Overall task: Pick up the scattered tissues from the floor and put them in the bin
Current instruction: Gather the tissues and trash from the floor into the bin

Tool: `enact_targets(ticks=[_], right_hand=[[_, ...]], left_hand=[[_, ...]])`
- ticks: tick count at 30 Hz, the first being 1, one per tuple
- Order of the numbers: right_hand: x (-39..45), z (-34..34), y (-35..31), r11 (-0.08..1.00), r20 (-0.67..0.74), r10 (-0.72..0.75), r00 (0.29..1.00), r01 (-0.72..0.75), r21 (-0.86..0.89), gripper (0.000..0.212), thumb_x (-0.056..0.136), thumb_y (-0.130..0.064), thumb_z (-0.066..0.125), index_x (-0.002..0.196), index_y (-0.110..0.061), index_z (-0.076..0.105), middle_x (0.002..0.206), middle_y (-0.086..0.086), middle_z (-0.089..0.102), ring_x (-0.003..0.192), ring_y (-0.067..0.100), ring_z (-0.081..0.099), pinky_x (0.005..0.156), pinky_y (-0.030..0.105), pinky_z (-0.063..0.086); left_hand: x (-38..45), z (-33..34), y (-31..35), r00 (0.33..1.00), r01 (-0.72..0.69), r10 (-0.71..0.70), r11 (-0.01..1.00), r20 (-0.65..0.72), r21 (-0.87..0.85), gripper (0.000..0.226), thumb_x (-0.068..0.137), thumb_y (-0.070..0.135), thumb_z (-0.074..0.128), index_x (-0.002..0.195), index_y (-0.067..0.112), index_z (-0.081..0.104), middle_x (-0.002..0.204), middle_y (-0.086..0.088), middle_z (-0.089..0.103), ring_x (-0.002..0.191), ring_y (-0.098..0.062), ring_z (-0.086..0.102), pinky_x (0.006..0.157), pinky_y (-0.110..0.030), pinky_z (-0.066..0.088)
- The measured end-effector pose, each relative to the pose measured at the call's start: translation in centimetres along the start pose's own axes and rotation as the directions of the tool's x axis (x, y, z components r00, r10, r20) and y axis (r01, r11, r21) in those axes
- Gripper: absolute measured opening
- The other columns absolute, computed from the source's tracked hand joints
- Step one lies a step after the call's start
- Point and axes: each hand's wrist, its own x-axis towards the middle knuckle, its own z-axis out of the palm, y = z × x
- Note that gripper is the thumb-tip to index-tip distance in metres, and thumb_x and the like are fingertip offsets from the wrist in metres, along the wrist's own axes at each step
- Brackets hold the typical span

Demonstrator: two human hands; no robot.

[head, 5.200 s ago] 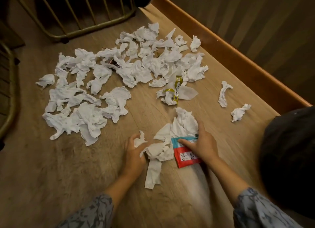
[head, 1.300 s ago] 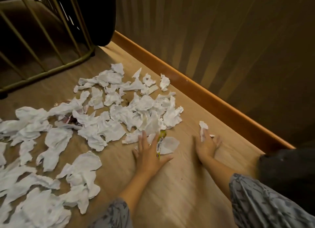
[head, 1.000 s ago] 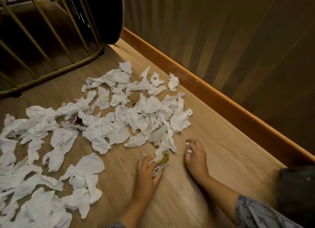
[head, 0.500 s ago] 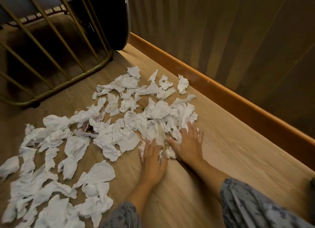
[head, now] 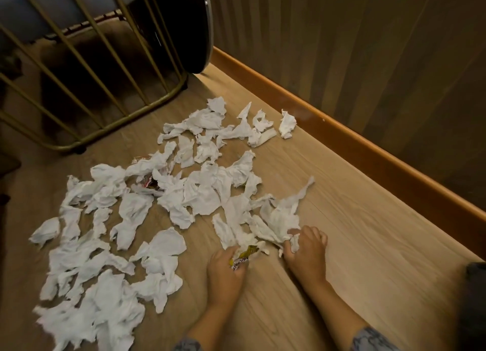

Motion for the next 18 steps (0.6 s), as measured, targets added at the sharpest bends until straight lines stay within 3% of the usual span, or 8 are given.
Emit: enact_targets(ticks=[3,6,8,10,11,13,15,18], right_hand=[[-1.1,-1.0,0.1,0.992,0.035,-0.113,0.993,0.110,0.069,0.024,0.075,-0.031,0.052,0.074,-0.009,0.062,0.105,0.008,0.053,0.102,0.034,0.052,0.087,0.045,0.040],[-3.0,-1.8,0.4,0.969,0.153,-0.245,0.957,0.237,0.069,0.041,0.078,-0.048,0.069,0.103,-0.015,0.067,0.148,0.012,0.039,0.140,0.034,0.031,0.109,0.046,0.029],[-4.4,-1.8,0.8,0.939,0.276,-0.332,0.902,0.343,0.009,0.054,0.076,-0.056,0.071,0.111,-0.015,0.067,0.155,0.009,0.034,0.145,0.030,0.024,0.113,0.049,0.024],[-5.3,-1.9,0.9,0.891,0.349,-0.436,0.830,0.452,0.039,0.040,0.082,-0.045,0.066,0.110,-0.016,0.066,0.143,0.004,0.049,0.135,0.029,0.041,0.108,0.052,0.037],[-5.6,-2.2,0.8,0.882,0.336,-0.462,0.821,0.464,0.081,0.026,0.084,-0.037,0.064,0.101,-0.017,0.066,0.125,-0.001,0.058,0.119,0.027,0.054,0.097,0.047,0.046],[-6.0,-3.4,0.3,0.911,0.255,-0.412,0.875,0.399,0.106,0.011,0.083,-0.025,0.060,0.079,-0.016,0.059,0.091,-0.007,0.054,0.082,0.021,0.058,0.071,0.033,0.049],[-6.0,-5.2,-0.6,0.962,0.133,-0.253,0.958,0.235,0.138,0.005,0.078,-0.018,0.060,0.082,-0.016,0.058,0.086,-0.004,0.053,0.075,0.017,0.055,0.063,0.032,0.047],[-4.5,-8.1,-0.7,0.985,0.005,0.000,1.000,-0.001,0.174,0.045,0.076,-0.003,0.065,0.118,-0.020,0.063,0.095,0.001,0.052,0.073,0.010,0.051,0.062,0.023,0.041]], left_hand=[[-0.9,-1.9,-0.3,0.999,0.031,-0.032,0.998,0.017,0.048,0.035,0.067,0.039,0.083,0.073,0.008,0.067,0.085,0.001,0.053,0.078,-0.016,0.052,0.066,-0.026,0.043],[-2.4,-3.6,-1.7,0.995,-0.075,0.072,0.996,0.062,0.045,0.029,0.064,0.027,0.087,0.074,0.005,0.071,0.122,-0.001,0.047,0.114,-0.013,0.044,0.093,-0.021,0.036],[-3.4,-4.5,-2.4,0.973,-0.155,0.151,0.988,0.173,0.010,0.019,0.064,0.015,0.081,0.078,0.013,0.068,0.130,0.005,0.049,0.123,-0.017,0.047,0.099,-0.019,0.035],[-4.1,-5.3,-2.6,0.951,-0.204,0.199,0.979,0.237,-0.006,0.033,0.063,0.015,0.077,0.085,0.029,0.056,0.112,0.016,0.056,0.106,-0.017,0.058,0.087,-0.019,0.042],[-4.4,-5.7,-2.5,0.947,-0.197,0.188,0.980,0.261,0.009,0.041,0.066,0.017,0.076,0.093,0.035,0.051,0.106,0.017,0.055,0.101,-0.015,0.057,0.083,-0.020,0.042],[-4.5,-6.3,-2.2,0.948,-0.149,0.143,0.989,0.283,0.001,0.057,0.074,0.019,0.074,0.123,0.031,0.048,0.119,0.015,0.050,0.111,-0.008,0.050,0.093,-0.019,0.038],[-4.0,-6.8,-2.0,0.965,-0.076,0.082,0.996,0.250,-0.036,0.066,0.080,0.016,0.070,0.139,0.025,0.043,0.129,0.010,0.044,0.119,-0.008,0.044,0.098,-0.018,0.034],[-2.2,-7.8,-0.5,0.997,0.002,-0.005,0.999,0.080,0.039,0.043,0.082,0.016,0.070,0.123,0.010,0.062,0.114,-0.005,0.048,0.104,-0.020,0.051,0.086,-0.022,0.036]])
